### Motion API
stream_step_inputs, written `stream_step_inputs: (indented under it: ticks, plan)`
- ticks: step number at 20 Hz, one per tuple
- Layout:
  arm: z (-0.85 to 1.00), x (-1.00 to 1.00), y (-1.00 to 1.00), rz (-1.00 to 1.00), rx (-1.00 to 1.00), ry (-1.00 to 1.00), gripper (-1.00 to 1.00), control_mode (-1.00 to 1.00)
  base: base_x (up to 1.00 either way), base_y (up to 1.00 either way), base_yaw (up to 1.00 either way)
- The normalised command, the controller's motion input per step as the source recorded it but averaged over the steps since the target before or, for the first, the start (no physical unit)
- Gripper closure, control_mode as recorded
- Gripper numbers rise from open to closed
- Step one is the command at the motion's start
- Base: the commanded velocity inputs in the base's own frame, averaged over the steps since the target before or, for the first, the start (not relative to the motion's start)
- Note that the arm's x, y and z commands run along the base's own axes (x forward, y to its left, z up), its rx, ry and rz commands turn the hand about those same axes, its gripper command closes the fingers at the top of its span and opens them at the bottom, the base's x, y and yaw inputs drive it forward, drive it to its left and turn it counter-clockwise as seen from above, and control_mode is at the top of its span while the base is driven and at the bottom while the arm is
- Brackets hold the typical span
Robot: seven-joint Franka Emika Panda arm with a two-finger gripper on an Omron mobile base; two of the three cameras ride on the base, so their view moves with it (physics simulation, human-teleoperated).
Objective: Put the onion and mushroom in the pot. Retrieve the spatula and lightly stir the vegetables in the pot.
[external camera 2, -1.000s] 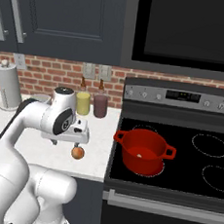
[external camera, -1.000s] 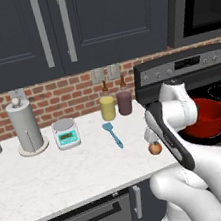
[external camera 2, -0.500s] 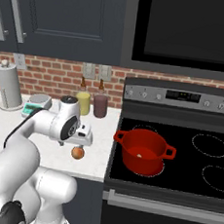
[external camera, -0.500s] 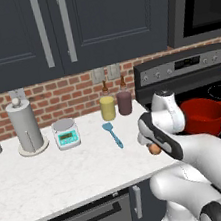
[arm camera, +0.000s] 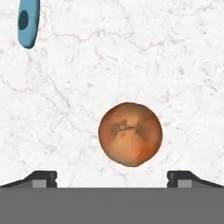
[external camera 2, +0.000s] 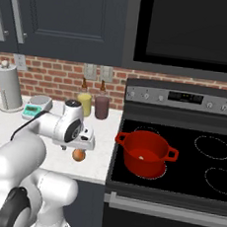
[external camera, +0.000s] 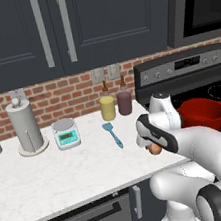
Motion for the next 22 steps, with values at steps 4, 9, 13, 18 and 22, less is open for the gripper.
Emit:
stream_step_inputs:
  ticks: [4,9,13,18,22]
  plan:
    - [-0.31,0.31,0.00,-0.01,0.00,0.02,-1.00,-1.00,0.00,0.00,0.00]
    - [-0.25,0.27,0.00,-0.01,0.00,0.02,-1.00,-1.00,0.00,0.00,0.00]
    - [-0.27,0.09,-0.14,-0.01,0.00,0.08,-1.00,-1.00,0.00,0.00,0.00]
    - [-0.29,0.00,-0.35,0.00,0.01,0.09,-1.00,-1.00,0.00,0.00,0.00]
    - [-0.35,-0.04,-0.40,-0.01,0.01,0.09,-1.00,-1.00,0.00,0.00,0.00]
